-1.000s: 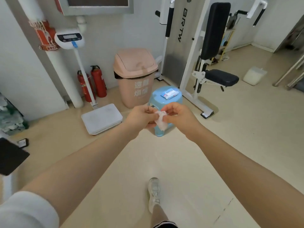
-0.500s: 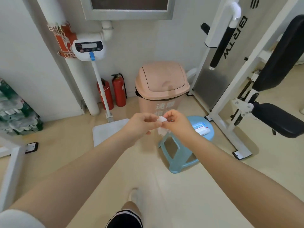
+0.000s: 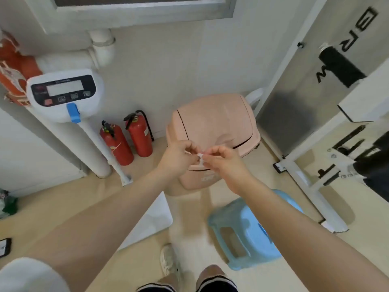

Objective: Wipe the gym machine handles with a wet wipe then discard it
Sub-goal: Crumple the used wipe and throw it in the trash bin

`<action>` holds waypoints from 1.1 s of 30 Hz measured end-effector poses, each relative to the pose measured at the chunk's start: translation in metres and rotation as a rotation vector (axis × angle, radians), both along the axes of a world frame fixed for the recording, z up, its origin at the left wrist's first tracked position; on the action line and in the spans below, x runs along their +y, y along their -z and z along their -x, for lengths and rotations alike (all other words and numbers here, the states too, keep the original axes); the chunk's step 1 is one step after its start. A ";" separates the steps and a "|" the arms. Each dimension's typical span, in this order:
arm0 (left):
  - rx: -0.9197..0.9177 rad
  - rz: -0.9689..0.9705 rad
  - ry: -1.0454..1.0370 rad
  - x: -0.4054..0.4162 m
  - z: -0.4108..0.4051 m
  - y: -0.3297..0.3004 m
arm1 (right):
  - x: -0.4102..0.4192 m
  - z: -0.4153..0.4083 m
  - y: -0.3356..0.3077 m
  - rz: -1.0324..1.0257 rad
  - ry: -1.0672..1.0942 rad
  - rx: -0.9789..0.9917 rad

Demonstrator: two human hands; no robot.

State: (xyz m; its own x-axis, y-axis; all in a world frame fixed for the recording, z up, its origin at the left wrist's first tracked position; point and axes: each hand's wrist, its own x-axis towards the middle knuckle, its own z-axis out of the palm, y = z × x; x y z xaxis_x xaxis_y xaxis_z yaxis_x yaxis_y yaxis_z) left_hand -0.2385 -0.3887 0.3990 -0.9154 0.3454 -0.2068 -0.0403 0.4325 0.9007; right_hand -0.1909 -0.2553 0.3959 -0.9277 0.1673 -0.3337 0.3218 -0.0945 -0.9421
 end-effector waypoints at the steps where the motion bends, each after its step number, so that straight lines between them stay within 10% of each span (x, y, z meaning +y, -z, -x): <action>1: -0.009 0.004 0.010 0.009 0.022 0.007 | 0.006 0.021 0.008 -0.077 0.036 -0.007; 9: 0.268 0.472 0.331 0.060 0.174 0.144 | 0.086 0.165 0.132 -0.631 0.190 -0.099; 16: 0.528 1.055 0.722 0.092 0.236 0.241 | 0.132 0.221 0.225 -1.059 -0.249 0.018; 24: 0.940 1.031 0.645 0.092 0.254 0.283 | 0.140 0.238 0.282 -1.303 -0.973 -0.262; 33: 0.688 0.998 0.589 0.086 0.243 0.236 | 0.141 0.236 0.236 -1.293 -0.885 -0.235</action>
